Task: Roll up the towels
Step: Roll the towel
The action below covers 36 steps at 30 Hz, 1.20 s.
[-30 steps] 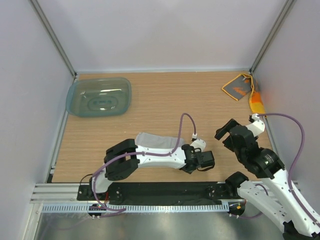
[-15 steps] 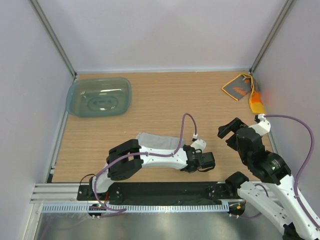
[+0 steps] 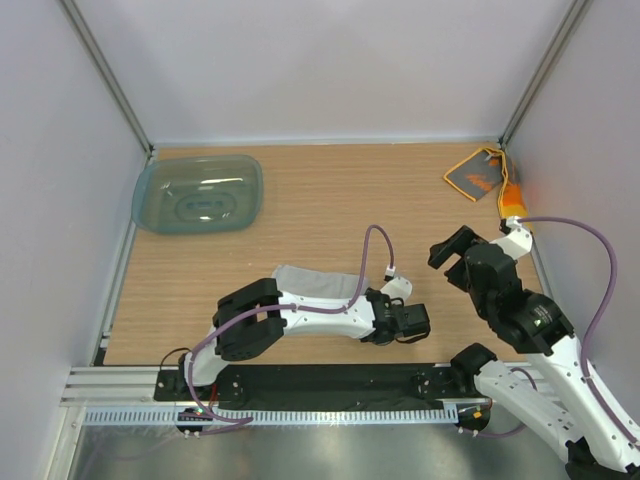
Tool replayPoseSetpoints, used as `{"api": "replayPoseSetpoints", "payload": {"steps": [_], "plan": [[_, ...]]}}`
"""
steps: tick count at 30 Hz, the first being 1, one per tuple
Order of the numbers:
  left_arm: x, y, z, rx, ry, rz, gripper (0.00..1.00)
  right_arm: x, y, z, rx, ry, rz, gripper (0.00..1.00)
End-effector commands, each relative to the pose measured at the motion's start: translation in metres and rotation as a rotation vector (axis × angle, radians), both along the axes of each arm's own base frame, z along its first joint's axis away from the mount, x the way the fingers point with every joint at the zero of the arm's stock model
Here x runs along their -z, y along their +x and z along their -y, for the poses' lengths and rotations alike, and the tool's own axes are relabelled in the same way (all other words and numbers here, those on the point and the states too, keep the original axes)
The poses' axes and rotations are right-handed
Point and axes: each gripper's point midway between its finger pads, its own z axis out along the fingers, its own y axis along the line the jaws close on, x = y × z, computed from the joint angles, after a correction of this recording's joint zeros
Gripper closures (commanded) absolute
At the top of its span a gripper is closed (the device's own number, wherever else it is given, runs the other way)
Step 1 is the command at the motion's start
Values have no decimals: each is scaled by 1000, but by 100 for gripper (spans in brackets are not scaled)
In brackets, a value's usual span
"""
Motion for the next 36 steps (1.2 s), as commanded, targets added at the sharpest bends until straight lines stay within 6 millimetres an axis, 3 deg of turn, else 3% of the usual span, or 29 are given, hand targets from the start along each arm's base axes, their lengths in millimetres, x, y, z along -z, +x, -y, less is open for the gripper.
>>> {"api": "replayPoseSetpoints", "payload": {"steps": [1,13,23,29,36], "plan": [[-15,12,9,-14,-45,56,56,-3,4,-2,-4,3,25,11],[-15,15,9,-14,-38,78,56,4,8,-8,-18,1,10,11],[22,-2,5,-22,-37,-27,58,7,9,-9,-25,-5,0,11],[31,-10,-5,-41,-52,-62,69,10,10,-10,-26,-2,-6,11],[42,-15,-17,-41,-63,-73,98,11,10,-11,-30,-5,-11,11]]}}
